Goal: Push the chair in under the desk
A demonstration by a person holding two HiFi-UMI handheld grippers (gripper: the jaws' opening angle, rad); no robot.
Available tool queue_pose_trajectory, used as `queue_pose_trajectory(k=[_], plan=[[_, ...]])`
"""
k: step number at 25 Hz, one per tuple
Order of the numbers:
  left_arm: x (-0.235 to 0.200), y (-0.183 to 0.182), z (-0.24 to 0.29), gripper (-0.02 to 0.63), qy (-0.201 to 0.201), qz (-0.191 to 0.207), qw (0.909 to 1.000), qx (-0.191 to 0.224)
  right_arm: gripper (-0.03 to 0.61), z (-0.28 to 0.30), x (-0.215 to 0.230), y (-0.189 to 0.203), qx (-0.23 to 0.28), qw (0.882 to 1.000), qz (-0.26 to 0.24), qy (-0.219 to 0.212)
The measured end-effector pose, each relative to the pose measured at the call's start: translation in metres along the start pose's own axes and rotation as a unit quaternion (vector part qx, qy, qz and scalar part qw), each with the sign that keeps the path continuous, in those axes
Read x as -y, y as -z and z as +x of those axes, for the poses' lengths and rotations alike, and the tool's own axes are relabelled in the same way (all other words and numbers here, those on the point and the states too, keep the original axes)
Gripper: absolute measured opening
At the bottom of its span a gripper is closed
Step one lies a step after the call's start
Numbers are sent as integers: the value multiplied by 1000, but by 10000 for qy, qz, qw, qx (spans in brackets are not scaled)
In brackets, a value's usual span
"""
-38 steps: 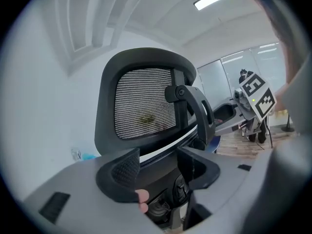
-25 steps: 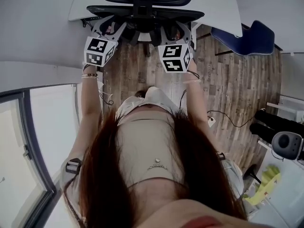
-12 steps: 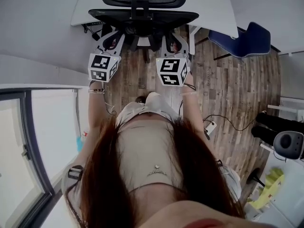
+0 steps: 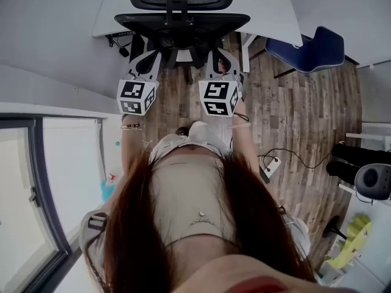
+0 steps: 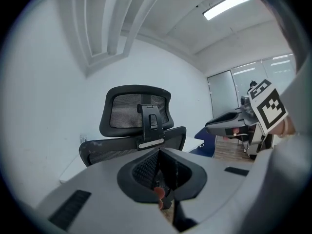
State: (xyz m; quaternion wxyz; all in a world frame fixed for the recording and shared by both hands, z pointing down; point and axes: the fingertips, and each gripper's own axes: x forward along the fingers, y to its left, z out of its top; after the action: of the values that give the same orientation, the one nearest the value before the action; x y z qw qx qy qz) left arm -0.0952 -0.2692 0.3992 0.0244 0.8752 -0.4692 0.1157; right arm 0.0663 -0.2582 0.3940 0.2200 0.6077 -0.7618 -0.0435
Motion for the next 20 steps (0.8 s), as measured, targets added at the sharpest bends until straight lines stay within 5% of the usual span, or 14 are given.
queue_pose_trajectory(k=[20], plan=[[9, -3, -11, 5, -97, -294, 9995, 37, 26, -14, -5, -3, 102, 9998, -178, -44]])
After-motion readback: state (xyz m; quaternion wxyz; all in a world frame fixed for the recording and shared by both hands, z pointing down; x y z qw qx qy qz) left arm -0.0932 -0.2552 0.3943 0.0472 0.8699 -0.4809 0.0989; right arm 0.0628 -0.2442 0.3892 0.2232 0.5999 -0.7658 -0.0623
